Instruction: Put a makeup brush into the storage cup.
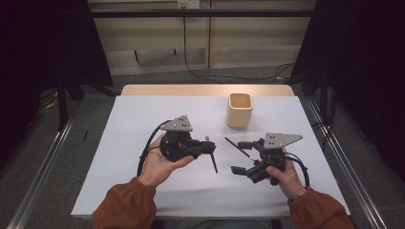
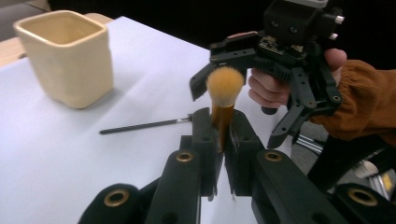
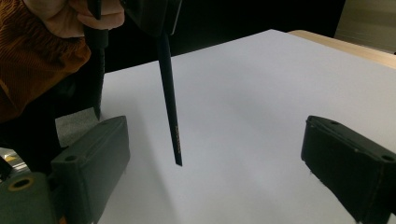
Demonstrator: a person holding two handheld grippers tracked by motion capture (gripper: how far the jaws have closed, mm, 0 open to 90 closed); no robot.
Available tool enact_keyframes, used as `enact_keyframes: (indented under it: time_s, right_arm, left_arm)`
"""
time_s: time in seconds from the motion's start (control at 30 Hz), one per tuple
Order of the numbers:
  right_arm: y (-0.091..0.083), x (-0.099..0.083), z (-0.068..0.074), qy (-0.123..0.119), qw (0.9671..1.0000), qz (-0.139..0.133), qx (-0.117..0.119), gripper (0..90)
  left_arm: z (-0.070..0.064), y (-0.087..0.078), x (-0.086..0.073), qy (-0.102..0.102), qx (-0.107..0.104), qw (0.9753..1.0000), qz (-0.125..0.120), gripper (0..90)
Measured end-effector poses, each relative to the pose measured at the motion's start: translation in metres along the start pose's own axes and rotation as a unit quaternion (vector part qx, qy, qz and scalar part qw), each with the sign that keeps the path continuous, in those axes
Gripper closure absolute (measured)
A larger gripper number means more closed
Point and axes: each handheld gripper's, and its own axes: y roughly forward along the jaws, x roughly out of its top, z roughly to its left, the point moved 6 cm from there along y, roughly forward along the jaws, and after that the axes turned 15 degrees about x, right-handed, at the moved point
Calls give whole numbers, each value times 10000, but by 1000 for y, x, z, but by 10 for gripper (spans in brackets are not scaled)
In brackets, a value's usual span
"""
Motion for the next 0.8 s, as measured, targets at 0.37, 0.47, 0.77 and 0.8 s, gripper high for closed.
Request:
enact_keyframes:
  time_s: [0.37, 0.47, 0.77, 0.8]
  right_arm:
    - [12, 7, 9, -63, 9995, 16, 303, 151]
    - [16, 8, 13, -63, 9992, 66, 390, 190]
    - [22, 12, 12, -57, 9986, 128, 507, 479]
    - [22, 12, 12, -65, 9987, 128, 497, 481]
  left_arm:
    - [-10, 14, 12, 144, -173, 9997, 38, 839]
    - [-12, 17, 13, 137, -200, 9997, 32, 839]
    - [-17, 24, 12, 129, -279, 9995, 4, 839]
    - [-17, 25, 12, 126, -283, 9995, 8, 839]
